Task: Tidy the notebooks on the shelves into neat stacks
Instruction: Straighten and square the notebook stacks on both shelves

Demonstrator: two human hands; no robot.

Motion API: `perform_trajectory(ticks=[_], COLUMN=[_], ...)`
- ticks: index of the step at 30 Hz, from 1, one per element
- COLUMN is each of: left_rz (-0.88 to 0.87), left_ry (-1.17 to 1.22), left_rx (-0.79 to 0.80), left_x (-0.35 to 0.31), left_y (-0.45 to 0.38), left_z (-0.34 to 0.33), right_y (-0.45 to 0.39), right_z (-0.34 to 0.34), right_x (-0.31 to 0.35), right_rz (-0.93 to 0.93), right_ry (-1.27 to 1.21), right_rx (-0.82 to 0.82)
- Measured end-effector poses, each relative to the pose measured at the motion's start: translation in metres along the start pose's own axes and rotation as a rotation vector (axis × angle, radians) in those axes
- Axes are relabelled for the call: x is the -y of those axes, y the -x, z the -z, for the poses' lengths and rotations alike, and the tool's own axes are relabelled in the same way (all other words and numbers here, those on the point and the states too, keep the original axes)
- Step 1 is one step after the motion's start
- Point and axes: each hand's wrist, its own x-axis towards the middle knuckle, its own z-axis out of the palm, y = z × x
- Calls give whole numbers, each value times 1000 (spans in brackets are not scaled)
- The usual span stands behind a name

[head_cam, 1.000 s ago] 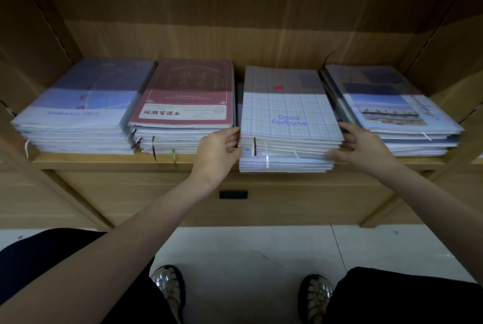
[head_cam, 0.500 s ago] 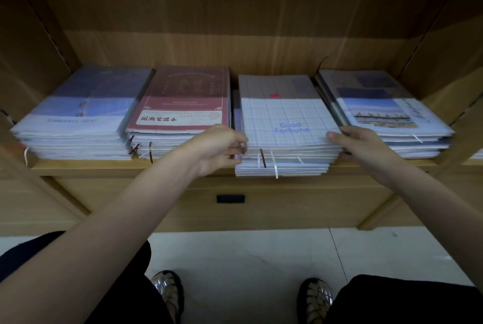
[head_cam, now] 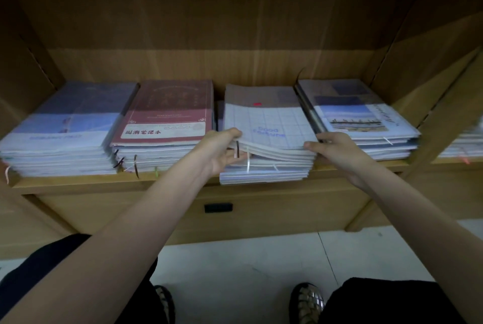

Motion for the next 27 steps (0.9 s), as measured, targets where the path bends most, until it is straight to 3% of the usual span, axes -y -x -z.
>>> perform_trajectory(ticks=[2, 4, 7, 9, 10, 14, 21, 27], left_rz=[0, -1, 12, 17, 13, -51, -194, -455], left_ry=[132, 307, 407, 304, 188, -308, -181, -345], left_rx=[29, 46, 51, 62, 60, -74, -45, -50], left_x=[-3, -7, -16, -15, -12, 11, 4, -17], left_y=[0, -1, 2, 8, 11, 10, 25, 26], left_z=[-1, 2, 2, 3, 4, 17, 21, 14], right_y=[-1, 2, 3, 3, 3, 5, 27, 29], right_z=[3, 4, 10, 9, 5, -14, -8, 6], right_x=[3, 2, 6, 8, 8, 6, 28, 37], right_rz=[-7, -28, -116, -155, -160, -187, 67, 248], right_ry=[176, 178, -368, -645, -664, -422, -429, -409], right_rx=[-39, -97, 6, 95, 108, 76, 12, -67])
